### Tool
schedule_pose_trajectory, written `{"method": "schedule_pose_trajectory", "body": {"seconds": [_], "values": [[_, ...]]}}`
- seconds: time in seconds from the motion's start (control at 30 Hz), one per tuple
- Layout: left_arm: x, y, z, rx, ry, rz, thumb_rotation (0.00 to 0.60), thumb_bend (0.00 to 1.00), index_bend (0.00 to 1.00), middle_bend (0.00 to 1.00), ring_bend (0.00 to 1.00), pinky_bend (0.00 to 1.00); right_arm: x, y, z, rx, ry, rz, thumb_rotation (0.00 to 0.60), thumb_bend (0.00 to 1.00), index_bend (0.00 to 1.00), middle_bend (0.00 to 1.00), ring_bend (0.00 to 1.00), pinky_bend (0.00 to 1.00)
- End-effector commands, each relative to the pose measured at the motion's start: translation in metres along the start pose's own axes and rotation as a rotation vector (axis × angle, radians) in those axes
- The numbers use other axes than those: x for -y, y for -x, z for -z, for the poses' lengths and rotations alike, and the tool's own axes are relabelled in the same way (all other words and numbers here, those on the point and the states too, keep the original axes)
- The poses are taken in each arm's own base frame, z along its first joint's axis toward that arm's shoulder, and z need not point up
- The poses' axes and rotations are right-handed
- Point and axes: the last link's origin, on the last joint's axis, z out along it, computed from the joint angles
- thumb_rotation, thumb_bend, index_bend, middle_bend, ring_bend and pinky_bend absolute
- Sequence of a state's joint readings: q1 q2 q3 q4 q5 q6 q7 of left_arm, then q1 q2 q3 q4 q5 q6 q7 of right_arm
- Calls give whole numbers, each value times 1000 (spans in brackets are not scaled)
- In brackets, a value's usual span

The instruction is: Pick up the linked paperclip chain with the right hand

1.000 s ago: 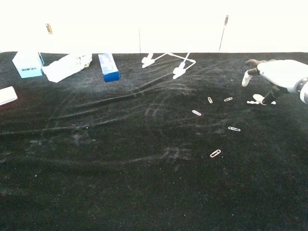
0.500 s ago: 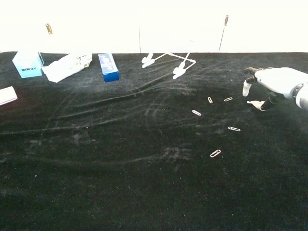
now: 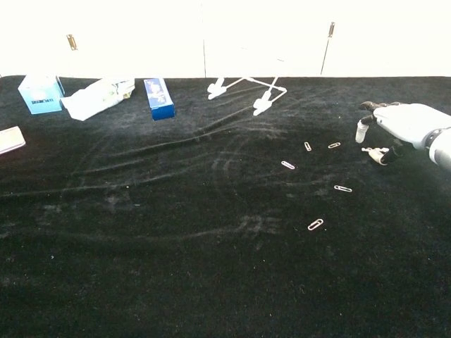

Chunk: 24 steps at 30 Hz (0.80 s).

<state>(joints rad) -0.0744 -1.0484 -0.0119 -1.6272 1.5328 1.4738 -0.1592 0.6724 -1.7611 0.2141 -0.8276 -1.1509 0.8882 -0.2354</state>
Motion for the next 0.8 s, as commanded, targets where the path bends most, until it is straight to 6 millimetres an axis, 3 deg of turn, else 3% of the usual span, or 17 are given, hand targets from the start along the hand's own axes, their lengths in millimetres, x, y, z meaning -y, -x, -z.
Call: {"method": "schedule_pose_trajectory", "body": {"seconds": [0.03,0.23,0.8], "values": [[0,0,0,-1,3,2,600,521,0,0,0,0,2,3,-2,-3,-1,-2,600,474,402,0,0,0],[-2,-1,2,-1,21,6,600,520,0,0,0,0,4,5,-2,-17,0,-3,600,474,447,0,0,0],[0,-3,3,-4,15,11,600,520,0,0,0,0,1,10,-5,-18,14,14,600,474,448,0,0,0]]}}
